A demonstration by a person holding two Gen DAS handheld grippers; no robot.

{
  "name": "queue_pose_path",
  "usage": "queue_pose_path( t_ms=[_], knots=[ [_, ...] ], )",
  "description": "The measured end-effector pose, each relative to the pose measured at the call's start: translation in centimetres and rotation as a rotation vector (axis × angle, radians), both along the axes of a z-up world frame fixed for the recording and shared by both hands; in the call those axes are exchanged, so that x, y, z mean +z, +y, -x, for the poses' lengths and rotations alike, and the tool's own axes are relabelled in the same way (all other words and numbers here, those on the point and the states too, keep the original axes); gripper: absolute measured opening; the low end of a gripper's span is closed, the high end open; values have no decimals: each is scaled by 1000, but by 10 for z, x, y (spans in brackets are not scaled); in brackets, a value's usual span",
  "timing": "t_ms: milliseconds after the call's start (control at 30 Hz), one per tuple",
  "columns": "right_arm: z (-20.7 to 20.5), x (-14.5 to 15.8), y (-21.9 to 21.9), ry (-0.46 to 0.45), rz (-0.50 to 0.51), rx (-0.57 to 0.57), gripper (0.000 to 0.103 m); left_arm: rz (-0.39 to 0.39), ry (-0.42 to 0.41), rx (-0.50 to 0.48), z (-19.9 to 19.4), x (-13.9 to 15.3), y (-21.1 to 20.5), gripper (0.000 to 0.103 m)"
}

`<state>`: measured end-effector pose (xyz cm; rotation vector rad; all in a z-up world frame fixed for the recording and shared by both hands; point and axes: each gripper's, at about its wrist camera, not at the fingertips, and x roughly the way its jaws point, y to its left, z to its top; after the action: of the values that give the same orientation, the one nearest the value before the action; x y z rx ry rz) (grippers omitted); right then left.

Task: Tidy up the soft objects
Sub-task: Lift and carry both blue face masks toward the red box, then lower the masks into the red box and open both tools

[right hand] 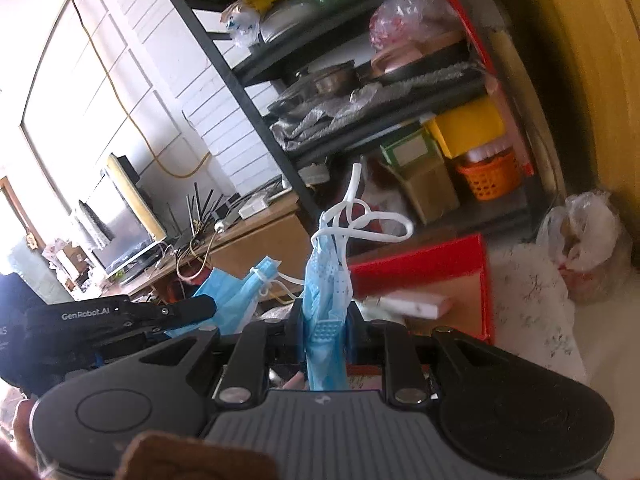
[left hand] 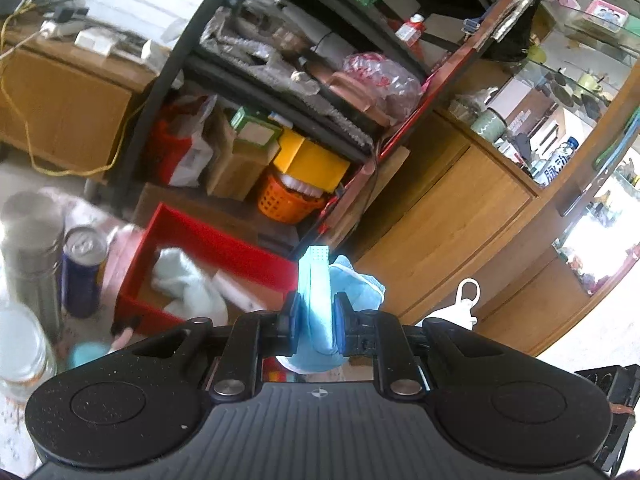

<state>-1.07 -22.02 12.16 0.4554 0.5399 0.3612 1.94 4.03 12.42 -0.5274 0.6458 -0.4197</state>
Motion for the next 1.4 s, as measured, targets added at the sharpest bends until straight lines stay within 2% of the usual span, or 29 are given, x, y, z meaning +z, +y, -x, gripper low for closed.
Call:
queue_pose_path(
  t_ms=[133,300,433,800,1133,1300,1400],
  knots=[
    [-6,9,-3,-32,-7,-17,0,-6,-48,17,-5,12,-3,17],
    [-21,16,-3,-62,1,-44,0,-15,-64,25,-19,19,-6,17],
    [-41,18,-1,-80,33,-72,0,-65,-98,44,-29,23,-13,17],
    [-96,19,13,-63,90,-72,0,-147,-92,60,-75,12,-27,18],
    [-133,-14,20,4,164,-74,0,-215,-38,92,-114,-19,-29,19],
    [-157,-42,22,87,191,-68,0,-258,29,93,-129,-42,-33,19],
    [-170,-56,21,124,196,-69,0,-276,34,102,-132,-47,-32,22]
  ],
)
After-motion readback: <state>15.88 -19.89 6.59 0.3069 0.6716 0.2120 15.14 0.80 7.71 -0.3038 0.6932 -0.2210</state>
